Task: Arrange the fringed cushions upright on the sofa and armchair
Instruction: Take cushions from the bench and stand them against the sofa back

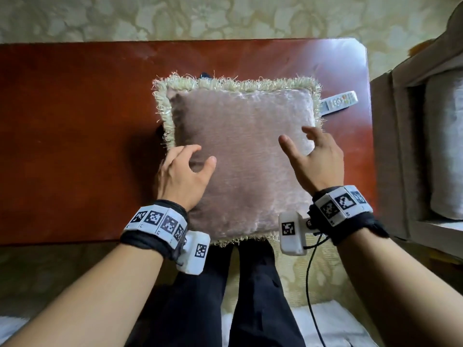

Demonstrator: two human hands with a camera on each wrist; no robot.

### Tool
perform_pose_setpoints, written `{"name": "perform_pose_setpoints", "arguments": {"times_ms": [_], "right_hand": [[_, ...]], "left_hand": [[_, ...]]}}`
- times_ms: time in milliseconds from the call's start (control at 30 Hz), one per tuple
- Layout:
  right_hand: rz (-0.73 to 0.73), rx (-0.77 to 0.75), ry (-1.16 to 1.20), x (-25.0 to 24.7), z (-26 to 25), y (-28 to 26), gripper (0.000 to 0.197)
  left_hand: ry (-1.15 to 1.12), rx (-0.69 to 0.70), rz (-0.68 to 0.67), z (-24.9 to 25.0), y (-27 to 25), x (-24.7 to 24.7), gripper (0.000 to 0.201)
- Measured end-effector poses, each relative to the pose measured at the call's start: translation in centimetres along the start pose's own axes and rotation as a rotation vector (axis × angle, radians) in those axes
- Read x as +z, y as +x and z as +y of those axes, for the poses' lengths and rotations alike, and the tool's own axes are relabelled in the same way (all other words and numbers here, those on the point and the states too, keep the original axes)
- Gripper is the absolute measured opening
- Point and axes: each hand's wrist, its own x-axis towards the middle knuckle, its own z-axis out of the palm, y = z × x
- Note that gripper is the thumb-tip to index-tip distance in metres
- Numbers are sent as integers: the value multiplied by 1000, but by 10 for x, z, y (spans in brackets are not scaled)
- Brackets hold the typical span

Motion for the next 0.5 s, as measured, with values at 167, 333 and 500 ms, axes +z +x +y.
{"name": "perform_pose_setpoints", "arguments": {"times_ms": [167, 333, 500], "right_hand": [[-67, 87, 20, 45, 73, 27, 74], [-106, 90, 13, 82, 123, 43, 87], [-76, 206, 125, 100, 156, 41, 115]], "left_hand": [[-21, -175, 78, -41, 7, 64, 60], [-80, -244, 165, -63, 15, 105, 77], [-153, -429, 166, -72, 18, 120, 106]]}}
